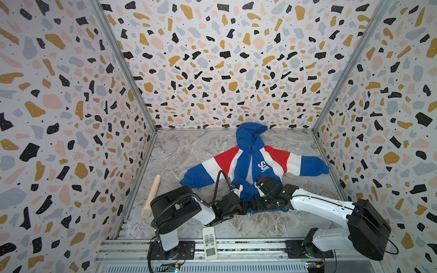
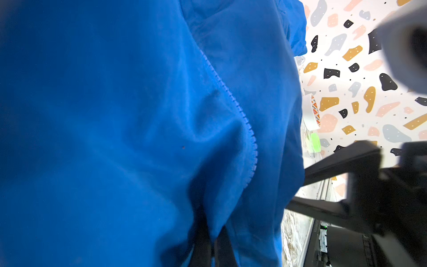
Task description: Zip up the jacket
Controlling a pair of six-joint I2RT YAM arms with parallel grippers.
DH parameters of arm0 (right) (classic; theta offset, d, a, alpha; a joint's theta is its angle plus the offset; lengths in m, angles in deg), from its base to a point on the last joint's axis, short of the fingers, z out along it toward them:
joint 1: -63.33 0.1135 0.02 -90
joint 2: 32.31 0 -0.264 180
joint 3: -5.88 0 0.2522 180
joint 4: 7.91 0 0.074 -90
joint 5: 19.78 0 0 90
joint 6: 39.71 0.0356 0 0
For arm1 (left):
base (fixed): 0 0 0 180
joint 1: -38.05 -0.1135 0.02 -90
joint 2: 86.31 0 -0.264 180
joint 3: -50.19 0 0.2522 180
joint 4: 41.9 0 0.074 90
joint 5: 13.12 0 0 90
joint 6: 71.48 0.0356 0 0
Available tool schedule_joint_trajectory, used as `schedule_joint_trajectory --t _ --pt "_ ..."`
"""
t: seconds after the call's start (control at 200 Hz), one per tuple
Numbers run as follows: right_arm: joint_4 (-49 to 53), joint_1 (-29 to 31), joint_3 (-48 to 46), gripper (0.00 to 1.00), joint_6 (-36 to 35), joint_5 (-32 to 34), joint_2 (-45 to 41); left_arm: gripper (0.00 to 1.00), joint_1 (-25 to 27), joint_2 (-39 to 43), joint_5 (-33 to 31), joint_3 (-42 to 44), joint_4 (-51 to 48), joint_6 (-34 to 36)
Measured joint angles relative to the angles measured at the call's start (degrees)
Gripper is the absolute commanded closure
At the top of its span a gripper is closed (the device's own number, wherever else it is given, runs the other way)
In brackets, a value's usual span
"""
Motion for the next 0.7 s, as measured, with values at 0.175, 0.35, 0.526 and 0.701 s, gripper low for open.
schedule_joint_trajectory --t 0.175,0.35,0.526,0.701 --pt "5.3 0.7 4.6 0.25 -0.4 3.1 -0.5 1.0 0.0 -0.4 0.2 0.0 0.7 -0.1" --pt "6.1 3.1 5.8 0.28 -0.9 3.1 1.9 1.0 0.0 -0.9 0.7 0.0 1.4 -0.2" --pt "4.9 3.5 5.5 0.29 -1.7 1.7 6.7 1.0 0.0 -0.9 1.0 0.0 1.7 -0.2" --pt "4.0 2.7 4.9 0.32 -2.1 1.6 7.6 1.0 0.0 -0.9 1.0 0.0 1.7 -0.3"
